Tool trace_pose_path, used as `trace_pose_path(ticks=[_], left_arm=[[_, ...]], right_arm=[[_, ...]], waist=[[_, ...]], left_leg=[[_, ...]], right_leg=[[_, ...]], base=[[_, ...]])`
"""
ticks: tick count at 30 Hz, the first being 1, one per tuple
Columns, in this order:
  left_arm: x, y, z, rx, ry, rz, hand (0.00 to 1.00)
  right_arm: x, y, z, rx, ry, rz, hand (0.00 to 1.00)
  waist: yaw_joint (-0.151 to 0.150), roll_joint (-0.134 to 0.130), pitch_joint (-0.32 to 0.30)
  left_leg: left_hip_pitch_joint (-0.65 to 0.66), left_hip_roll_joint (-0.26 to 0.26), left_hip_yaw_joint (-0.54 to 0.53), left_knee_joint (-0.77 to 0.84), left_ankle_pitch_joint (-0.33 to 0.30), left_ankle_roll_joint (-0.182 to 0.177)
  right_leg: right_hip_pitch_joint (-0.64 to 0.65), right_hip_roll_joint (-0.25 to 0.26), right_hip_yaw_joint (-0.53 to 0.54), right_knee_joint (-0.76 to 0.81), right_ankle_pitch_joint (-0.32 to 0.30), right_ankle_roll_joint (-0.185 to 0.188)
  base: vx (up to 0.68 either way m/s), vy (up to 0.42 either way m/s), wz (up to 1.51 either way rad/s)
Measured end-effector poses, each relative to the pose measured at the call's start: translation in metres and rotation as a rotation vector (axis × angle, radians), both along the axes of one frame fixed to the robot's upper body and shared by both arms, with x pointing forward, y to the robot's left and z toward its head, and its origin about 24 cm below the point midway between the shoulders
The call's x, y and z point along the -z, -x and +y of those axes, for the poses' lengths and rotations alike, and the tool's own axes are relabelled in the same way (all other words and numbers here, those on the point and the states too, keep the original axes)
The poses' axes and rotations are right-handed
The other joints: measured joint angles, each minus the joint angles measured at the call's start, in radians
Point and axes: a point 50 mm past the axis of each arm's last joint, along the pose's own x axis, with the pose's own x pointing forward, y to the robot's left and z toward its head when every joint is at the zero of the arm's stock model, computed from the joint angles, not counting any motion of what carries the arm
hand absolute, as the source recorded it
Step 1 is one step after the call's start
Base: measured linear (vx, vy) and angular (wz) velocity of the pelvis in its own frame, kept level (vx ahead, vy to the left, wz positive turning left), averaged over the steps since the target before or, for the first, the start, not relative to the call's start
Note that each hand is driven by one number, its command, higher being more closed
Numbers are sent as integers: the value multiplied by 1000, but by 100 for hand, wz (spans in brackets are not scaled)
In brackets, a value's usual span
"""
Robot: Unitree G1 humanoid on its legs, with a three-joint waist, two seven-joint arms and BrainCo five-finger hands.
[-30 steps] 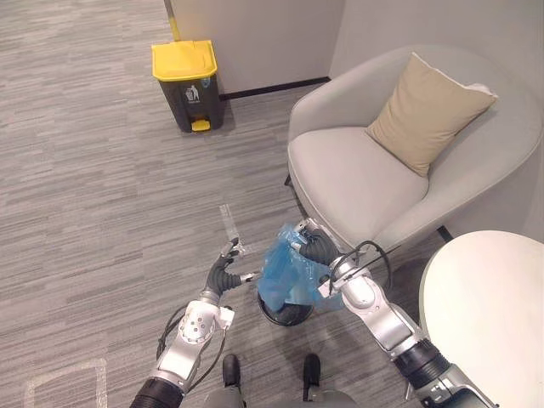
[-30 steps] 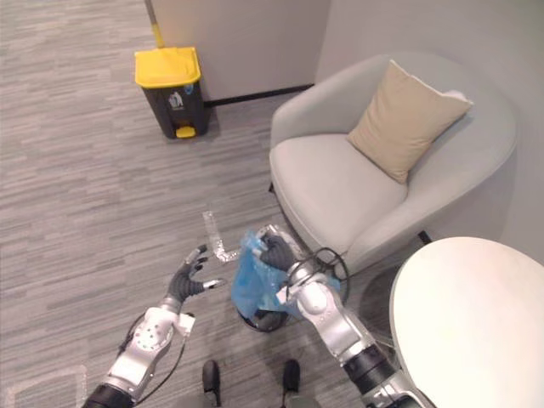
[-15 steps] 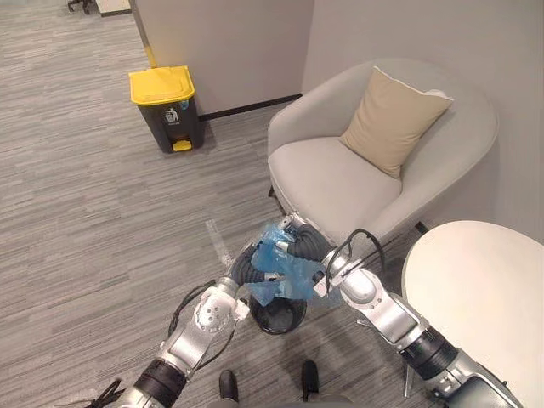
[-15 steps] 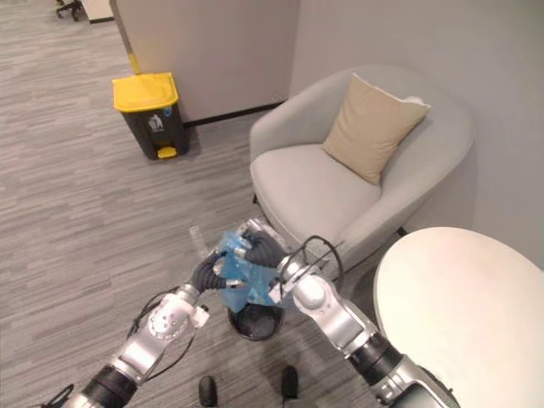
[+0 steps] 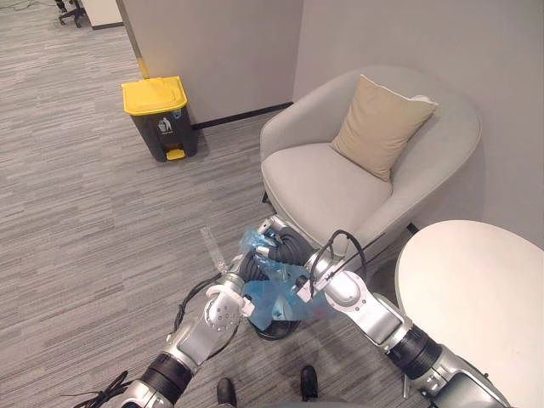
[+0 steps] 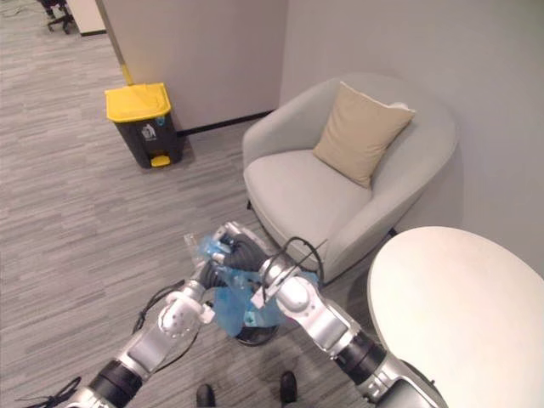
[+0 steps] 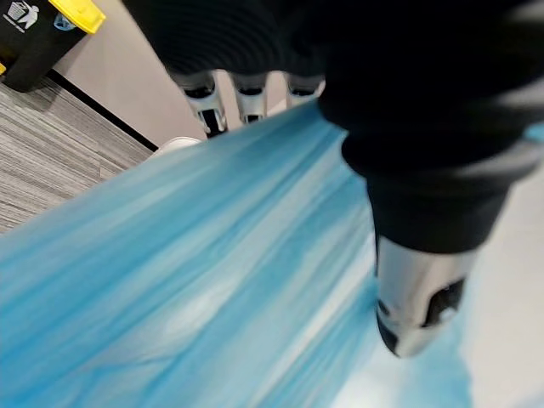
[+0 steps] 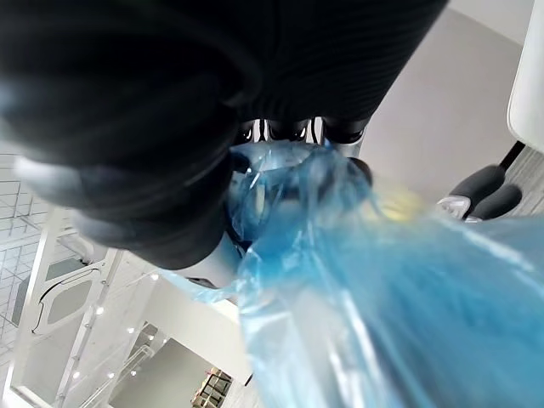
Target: Gather rubbish on tea table into small bin, then transfer packed bag to large trash can.
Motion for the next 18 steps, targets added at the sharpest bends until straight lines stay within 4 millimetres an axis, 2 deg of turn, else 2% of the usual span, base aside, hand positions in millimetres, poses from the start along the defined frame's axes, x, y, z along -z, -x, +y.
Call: trace_pose_path(ticks=[11,18], left_arm=[[8,0,-2,-19,13,37,0],[28,2,-3,-44,8,121,0]], right_arm=[[0,1,5,-32,-33,44,100],[-9,-1,13,-67,-109,82,100]], waist=[[-1,-8,-22],[-2,-10,-35]], left_leg=[[2,1,9,0,0,0],[9,1,22,-1,0,-1]], right_leg=[[-3,4,9,0,2,0],[-4,5,22,0,3,4]], base=[[1,-3,-2],[-6,-3,-6]])
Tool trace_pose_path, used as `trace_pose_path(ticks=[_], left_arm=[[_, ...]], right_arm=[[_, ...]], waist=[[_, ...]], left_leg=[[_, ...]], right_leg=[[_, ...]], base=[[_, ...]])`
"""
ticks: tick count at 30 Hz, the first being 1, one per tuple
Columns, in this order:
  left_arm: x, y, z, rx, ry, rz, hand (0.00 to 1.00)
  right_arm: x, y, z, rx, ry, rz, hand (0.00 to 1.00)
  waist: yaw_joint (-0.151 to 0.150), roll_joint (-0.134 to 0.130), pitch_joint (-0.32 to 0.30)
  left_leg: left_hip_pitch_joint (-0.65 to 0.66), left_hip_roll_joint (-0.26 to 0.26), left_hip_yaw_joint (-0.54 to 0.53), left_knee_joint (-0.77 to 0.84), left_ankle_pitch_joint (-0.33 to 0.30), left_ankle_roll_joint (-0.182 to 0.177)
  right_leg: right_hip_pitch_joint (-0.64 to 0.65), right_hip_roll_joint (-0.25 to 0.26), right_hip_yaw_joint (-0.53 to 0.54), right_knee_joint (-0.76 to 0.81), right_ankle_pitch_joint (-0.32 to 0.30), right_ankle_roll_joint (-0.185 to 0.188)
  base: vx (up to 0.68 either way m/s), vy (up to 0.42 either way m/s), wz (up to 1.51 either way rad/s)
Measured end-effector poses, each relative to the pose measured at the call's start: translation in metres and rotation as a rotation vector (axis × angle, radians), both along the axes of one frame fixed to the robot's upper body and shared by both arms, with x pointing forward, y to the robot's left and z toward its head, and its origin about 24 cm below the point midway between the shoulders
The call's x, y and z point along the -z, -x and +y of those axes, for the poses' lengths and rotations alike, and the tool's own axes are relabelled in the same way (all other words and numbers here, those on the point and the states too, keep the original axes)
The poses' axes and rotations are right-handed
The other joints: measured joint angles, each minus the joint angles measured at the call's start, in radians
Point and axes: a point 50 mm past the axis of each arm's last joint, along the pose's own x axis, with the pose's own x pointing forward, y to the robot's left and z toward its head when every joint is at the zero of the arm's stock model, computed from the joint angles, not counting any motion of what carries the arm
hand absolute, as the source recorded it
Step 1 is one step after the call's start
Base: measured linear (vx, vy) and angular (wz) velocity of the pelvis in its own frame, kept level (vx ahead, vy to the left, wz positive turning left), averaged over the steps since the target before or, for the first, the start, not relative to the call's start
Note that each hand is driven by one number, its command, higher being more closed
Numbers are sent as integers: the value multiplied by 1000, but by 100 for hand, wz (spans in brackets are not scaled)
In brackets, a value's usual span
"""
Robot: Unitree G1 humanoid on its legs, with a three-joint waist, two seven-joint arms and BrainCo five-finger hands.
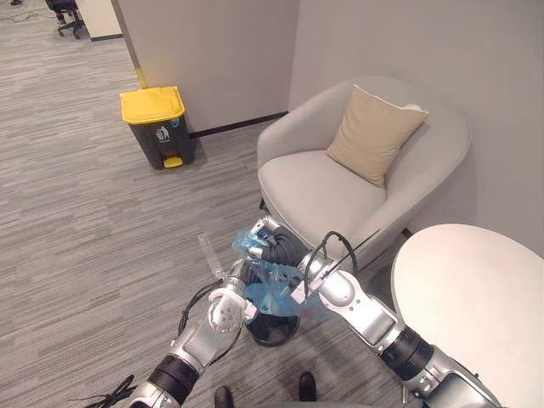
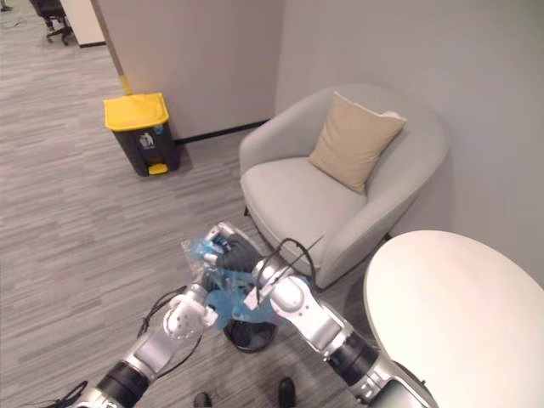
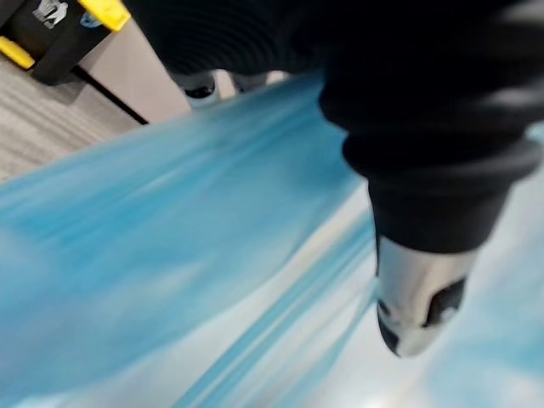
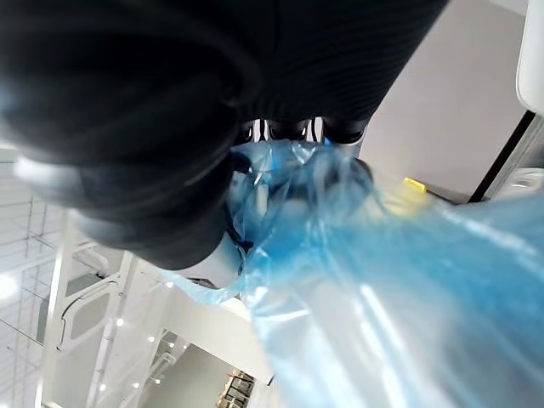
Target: Gather rubbish on tea table into small bin, then transfer packed bag to large trash can.
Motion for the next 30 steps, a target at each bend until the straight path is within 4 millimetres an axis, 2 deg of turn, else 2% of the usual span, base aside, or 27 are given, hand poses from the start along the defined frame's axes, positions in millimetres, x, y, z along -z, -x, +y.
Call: trace_pose_path(ticks=[3,4,12,17,24,25,30], left_arm=[[5,1,-1,-5,0,24,0],[7,2,-3,-7,5,34,100],[19,4,-2,-23,-9,81,100],[21,4,-3,-31,-6,98,100],[23,6,-5,-72,87,140,100],[24,7,-6,-75,94,147,100],[32,15,1,-130,126,198,100]], right_arm=[[-6,-1,4,-16,-36,12,100],[-8,-1,7,-24,-58,19,100],[-23,-1,22,-82,-106,0,100],[-24,-1,23,-86,-124,12,100],[-19,3,25,-79,-155,37,100],[-17,4,25,-74,-149,37,0],[-8,8,23,-36,-137,37,0]], waist=[[0,0,0],[0,0,0],[0,0,-1],[-4,-1,-1],[-10,-1,-1],[-10,-1,-1],[-19,-1,-1]], left_leg=[[1,1,1,-2,-2,-3],[2,2,1,-4,-4,-5],[3,3,19,0,-9,-13],[3,4,21,1,-9,-13],[10,2,17,0,-10,-13],[9,2,15,-1,-10,-13],[9,1,9,-5,-15,-20]], right_leg=[[-1,1,3,0,-1,2],[-1,1,5,0,-1,2],[-15,7,23,0,3,-1],[-16,8,28,0,14,-7],[-8,7,29,0,6,1],[-8,5,28,0,2,7],[-9,0,21,10,-6,6]], base=[[-8,-5,-4],[-5,-5,-4],[14,-8,-8],[23,-5,-4],[-1,0,1],[-6,-2,4],[-1,0,4]])
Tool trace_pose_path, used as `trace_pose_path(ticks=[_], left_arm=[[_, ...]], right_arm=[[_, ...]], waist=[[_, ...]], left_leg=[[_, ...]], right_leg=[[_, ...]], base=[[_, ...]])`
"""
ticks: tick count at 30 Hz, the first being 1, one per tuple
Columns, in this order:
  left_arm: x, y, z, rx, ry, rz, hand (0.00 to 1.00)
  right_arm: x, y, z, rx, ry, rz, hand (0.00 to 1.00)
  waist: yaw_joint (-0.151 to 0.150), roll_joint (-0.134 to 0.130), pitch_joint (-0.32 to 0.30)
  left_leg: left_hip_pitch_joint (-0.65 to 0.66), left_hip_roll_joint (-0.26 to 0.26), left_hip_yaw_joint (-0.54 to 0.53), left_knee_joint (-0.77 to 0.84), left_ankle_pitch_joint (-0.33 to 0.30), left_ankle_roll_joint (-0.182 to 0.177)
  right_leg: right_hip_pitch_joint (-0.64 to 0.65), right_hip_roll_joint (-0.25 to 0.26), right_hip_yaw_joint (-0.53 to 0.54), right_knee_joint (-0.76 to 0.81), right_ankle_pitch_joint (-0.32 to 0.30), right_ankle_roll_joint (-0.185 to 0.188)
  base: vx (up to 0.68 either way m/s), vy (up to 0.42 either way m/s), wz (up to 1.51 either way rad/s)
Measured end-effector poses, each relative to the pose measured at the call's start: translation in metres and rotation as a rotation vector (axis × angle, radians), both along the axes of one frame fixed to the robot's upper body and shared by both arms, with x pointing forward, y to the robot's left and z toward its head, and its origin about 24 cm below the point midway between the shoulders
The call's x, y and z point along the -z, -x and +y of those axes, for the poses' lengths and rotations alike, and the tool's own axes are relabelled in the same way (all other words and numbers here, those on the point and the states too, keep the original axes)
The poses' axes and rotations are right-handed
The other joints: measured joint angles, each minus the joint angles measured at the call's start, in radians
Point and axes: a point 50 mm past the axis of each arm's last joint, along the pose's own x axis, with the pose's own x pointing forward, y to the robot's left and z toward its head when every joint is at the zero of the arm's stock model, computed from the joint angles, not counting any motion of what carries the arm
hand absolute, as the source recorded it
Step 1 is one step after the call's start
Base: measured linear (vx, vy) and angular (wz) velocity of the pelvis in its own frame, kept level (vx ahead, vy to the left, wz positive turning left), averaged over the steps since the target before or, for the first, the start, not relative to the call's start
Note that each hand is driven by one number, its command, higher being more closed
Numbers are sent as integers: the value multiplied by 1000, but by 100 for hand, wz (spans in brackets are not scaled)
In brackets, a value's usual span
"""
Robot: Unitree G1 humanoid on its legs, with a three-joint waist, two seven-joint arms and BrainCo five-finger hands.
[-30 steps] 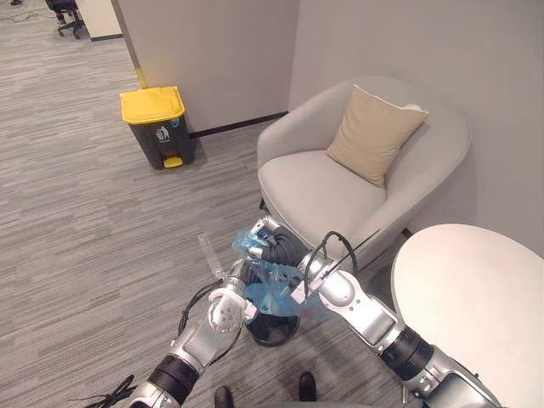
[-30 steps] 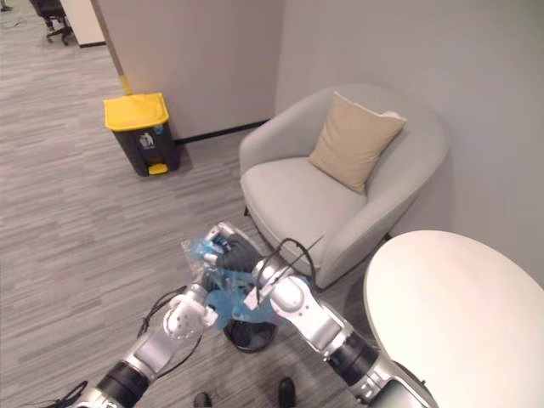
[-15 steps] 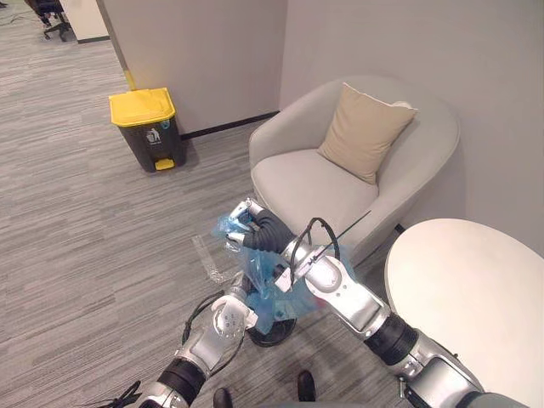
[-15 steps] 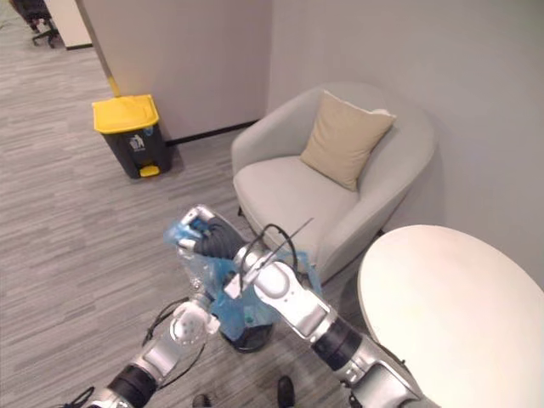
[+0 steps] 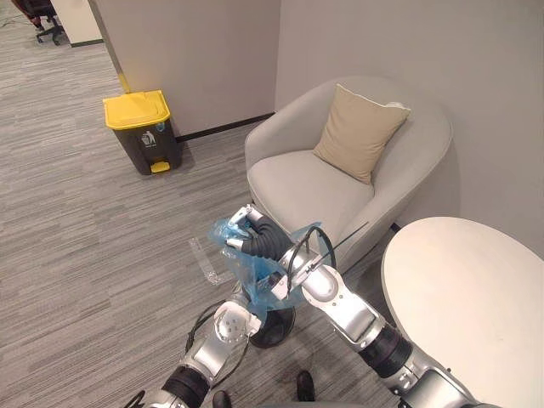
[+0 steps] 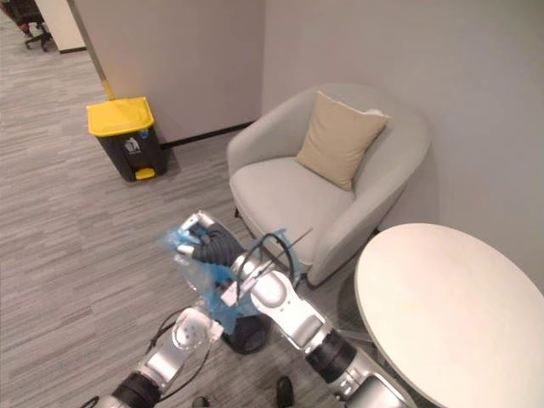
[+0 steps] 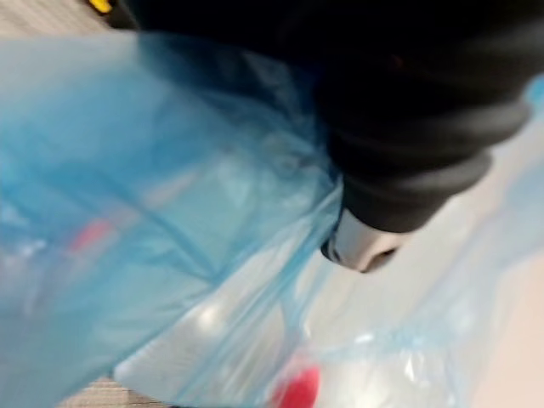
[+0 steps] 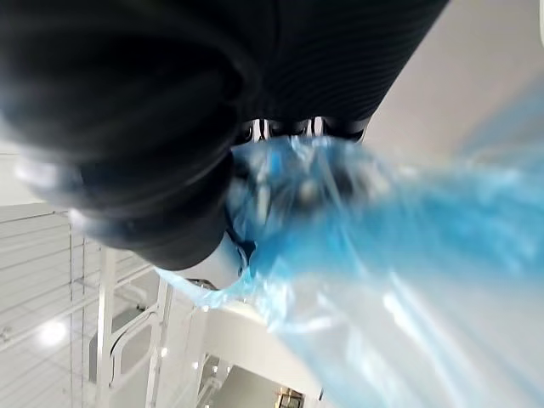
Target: Gather rubbish on tea table into small bin, then transfer packed bag to large trash can.
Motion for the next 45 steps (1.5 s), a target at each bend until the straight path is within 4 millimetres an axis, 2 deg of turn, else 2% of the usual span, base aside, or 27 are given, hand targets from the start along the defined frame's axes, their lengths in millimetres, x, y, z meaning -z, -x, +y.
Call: trace_pose_path(ticks=[7,10,13,15,18,21,24,27,28,31,33,35,39,44,45], left_arm=[[-2,1,10,-67,36,-3,100],[-5,0,11,-88,45,-20,100],[-9,-2,18,-130,64,-36,100],[-8,0,29,-183,76,-30,100],[-1,7,40,-240,82,-3,100],[4,14,47,-286,101,23,100],[8,20,54,-325,104,42,100],[18,30,66,-390,111,87,100],[25,35,72,-420,107,123,100],[42,52,86,-498,99,219,100],[51,61,91,-527,95,265,100],[62,72,96,-561,85,326,100],[77,90,101,-613,100,424,100],[92,111,102,-666,113,523,100],[100,123,108,-716,119,579,100]], right_arm=[[21,2,-10,85,114,-22,0],[31,-1,-20,143,195,-47,0],[38,-6,-46,270,260,-72,0],[41,-10,-71,396,278,-78,0],[37,-7,-101,553,262,-98,0],[34,-1,-121,664,220,-97,0],[43,5,-135,750,192,-43,0],[72,13,-147,821,195,95,0],[93,16,-154,857,185,214,0],[141,27,-165,899,214,469,0],[161,37,-169,909,236,574,0],[189,51,-176,921,292,715,0],[228,79,-186,952,367,935,0],[255,108,-196,1006,378,1140,0],[262,110,-195,1034,348,1215,0]], waist=[[-2,-5,-3],[-2,-5,-4],[-2,-7,-5],[-2,-10,-7],[-2,-10,-7],[-5,-10,-7],[-6,-10,-7],[-11,-9,-6],[-12,-9,-6],[-12,-5,-4],[-11,0,0],[-9,9,6],[0,24,17],[16,38,30],[21,30,81]], left_leg=[[-1,1,-13,0,2,3],[0,0,-19,0,4,6],[0,0,-26,0,3,9],[0,-1,-26,0,2,10],[0,-1,-27,0,1,11],[0,-1,-28,0,0,11],[0,-1,-31,1,0,11],[1,-7,-36,4,0,11],[3,-8,-42,5,0,11],[3,-10,-42,5,-6,7],[3,-11,-42,5,-8,6],[3,-13,-43,5,-9,7],[25,-14,-44,5,-14,9],[37,-18,-41,6,-25,13],[41,-22,-36,6,-23,15]], right_leg=[[6,-4,-13,3,-6,1],[10,-6,-18,2,-8,3],[14,-8,-24,2,-10,6],[14,-8,-24,2,-11,7],[15,-9,-25,1,-13,7],[16,-9,-26,1,-14,7],[17,-9,-29,1,-15,7],[23,-8,-40,-2,-16,7],[32,-9,-48,-11,-15,7],[32,-10,-49,-14,-15,7],[33,-12,-50,-15,-17,6],[34,-14,-52,-15,-20,4],[57,-15,-55,-14,-22,10],[64,-19,-51,-11,-28,14],[61,-20,-42,6,-27,15]], base=[[7,-3,4],[15,-5,6],[16,-3,6],[0,0,0],[0,0,0],[0,0,0],[2,-2,1],[4,-3,6],[-1,1,9],[-1,0,3],[0,0,0],[0,0,0],[0,0,0],[3,-1,-1],[4,3,-6]])
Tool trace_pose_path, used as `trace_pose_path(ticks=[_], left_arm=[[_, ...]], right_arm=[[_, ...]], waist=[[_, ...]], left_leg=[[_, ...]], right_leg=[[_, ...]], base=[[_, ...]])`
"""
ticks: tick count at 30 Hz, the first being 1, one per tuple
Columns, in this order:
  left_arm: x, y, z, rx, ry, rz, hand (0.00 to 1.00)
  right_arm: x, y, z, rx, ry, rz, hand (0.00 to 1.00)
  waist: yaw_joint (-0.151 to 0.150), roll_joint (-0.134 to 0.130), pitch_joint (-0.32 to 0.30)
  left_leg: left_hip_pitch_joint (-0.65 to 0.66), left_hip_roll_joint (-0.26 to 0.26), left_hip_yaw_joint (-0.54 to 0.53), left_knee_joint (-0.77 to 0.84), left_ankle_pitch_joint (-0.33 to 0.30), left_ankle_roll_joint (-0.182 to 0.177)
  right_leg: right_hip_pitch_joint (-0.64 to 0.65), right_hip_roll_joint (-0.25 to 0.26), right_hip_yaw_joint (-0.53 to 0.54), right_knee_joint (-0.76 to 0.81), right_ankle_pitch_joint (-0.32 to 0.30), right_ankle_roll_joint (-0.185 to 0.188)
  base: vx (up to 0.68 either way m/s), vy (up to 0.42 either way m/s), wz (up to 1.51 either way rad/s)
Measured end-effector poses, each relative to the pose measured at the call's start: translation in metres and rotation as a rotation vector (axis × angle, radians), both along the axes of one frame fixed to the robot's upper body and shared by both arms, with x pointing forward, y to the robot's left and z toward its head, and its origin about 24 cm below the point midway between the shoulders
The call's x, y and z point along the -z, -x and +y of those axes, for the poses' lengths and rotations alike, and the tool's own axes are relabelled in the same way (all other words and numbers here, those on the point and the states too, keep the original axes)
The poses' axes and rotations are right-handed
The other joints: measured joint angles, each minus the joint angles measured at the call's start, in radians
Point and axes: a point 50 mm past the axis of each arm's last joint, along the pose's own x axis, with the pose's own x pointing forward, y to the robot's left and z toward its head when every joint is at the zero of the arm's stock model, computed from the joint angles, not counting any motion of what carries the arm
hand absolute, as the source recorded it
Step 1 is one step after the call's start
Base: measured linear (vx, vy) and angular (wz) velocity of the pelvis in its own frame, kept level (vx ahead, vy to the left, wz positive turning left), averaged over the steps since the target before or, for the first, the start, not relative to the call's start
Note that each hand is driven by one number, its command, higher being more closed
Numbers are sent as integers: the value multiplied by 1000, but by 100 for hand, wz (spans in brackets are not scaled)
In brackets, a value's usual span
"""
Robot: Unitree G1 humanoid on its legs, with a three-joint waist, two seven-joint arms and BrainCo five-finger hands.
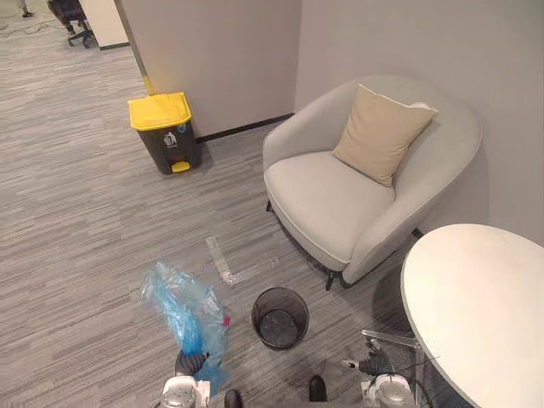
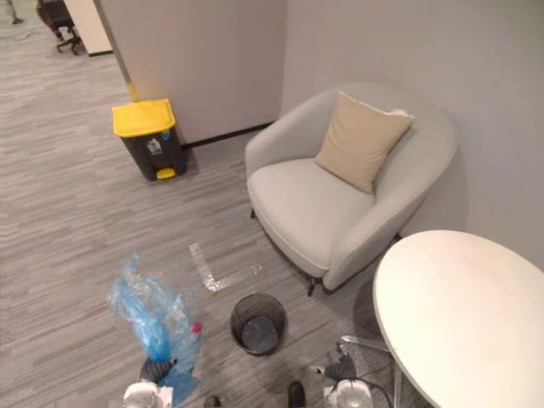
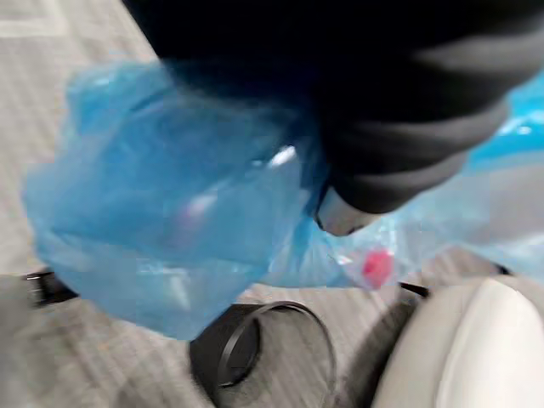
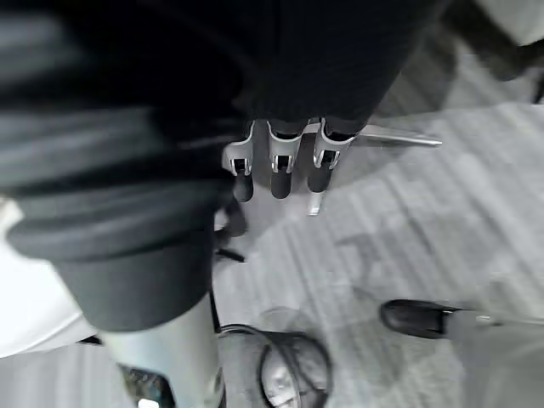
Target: Gather rubbish on tea table into small bin, then transfer packed bag to large trash can.
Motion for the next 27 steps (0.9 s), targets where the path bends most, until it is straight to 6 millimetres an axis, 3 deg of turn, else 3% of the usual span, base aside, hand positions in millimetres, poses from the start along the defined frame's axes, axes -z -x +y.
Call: trace_pose_path(ticks=[3,5,6,7,8,10,11,13,14,15,17,18,19,22,23,25,27], left_arm=[[2,2,0,-20,13,11,100],[0,-2,0,-31,16,-6,100],[-2,-5,-1,-47,23,-24,100],[-4,-15,-6,-49,38,-51,100],[-6,-17,-7,-52,45,-67,100],[-7,-14,-6,-63,43,-74,100],[-8,-15,-8,-67,50,-86,100],[-11,-21,-17,-79,83,-113,100],[-9,-21,-25,-81,104,-111,100],[-10,-25,-32,-67,122,-122,100],[-11,-26,-41,-39,136,-127,100],[-12,-29,-45,-30,144,-136,100],[-14,-33,-46,-24,146,-146,100],[-15,-37,-52,13,152,-154,100],[-15,-37,-55,27,155,-153,100],[-17,-42,-56,43,153,-161,100],[-16,-43,-57,53,152,-157,100]], right_arm=[[0,-2,2,13,-7,-4,0],[1,0,7,28,-18,-1,0],[-2,-7,4,28,-7,-19,0],[-1,-5,8,39,-9,-17,0],[2,0,14,48,-28,-4,0],[3,0,24,34,-50,-3,0],[-2,-11,27,15,-52,-35,0],[-11,-28,25,6,-38,-97,0],[-17,-38,22,-2,-22,-138,0],[-18,-40,18,4,-5,-143,0],[-16,-33,15,15,8,-123,0],[-13,-28,13,25,14,-101,0],[-12,-27,17,33,7,-99,0],[-11,-23,12,56,18,-89,0],[-11,-22,10,63,23,-86,0],[-9,-20,9,70,23,-73,0],[-7,-18,9,73,21,-62,0]], waist=[[10,-4,39],[18,-17,43],[26,0,52],[12,2,68],[17,-10,69],[30,-34,66],[42,-52,64],[80,-43,67],[87,-9,89],[73,18,105],[69,41,112],[64,45,113],[61,28,122],[57,12,128],[48,20,123],[40,30,118],[36,33,117]], left_leg=[[10,-3,4,6,-5,4],[-68,-3,4,116,-35,46],[-98,23,-8,151,-56,49],[-128,17,-59,217,-64,55],[-132,3,-96,243,-66,55],[-160,-13,-109,292,-66,55],[-197,-13,-116,325,-67,53],[-247,10,-117,320,-54,31],[-273,30,-137,313,-29,20],[-276,44,-171,279,5,11],[-270,56,-188,225,20,-2],[-266,72,-168,179,-3,-21],[-277,81,-123,186,-10,-5],[-282,74,-78,405,-32,14],[-265,84,-61,464,-100,19],[-225,108,-15,491,-170,28],[-164,107,27,423,-186,18]], right_leg=[[-8,-3,6,41,-21,0],[-74,-16,35,136,-35,35],[-99,-6,53,221,-88,59],[-171,-9,95,582,-254,41],[-164,-10,121,741,-310,46],[-118,-8,166,788,-361,51],[-96,-4,180,729,-409,35],[-65,12,162,571,-462,-18],[-54,27,133,524,-469,-32],[-54,47,97,520,-457,-44],[-64,65,46,533,-448,-63],[-68,62,5,515,-429,-84],[-74,49,-20,496,-405,-101],[-81,8,-86,477,-369,-112],[-86,-4,-121,465,-357,-109],[-93,-22,-170,439,-333,-93],[-83,-27,-193,405,-313,-70]], base=[[-1,2,-2],[-32,32,-1],[-44,-20,57],[-10,-88,107],[13,-78,126],[-66,-150,77],[-187,-199,53],[-216,-165,13],[-301,-167,24],[-326,-171,49],[-329,-191,74],[-331,-173,82],[-227,-95,70],[-133,-73,76],[-128,-6,88],[-135,82,86],[-101,134,58]])
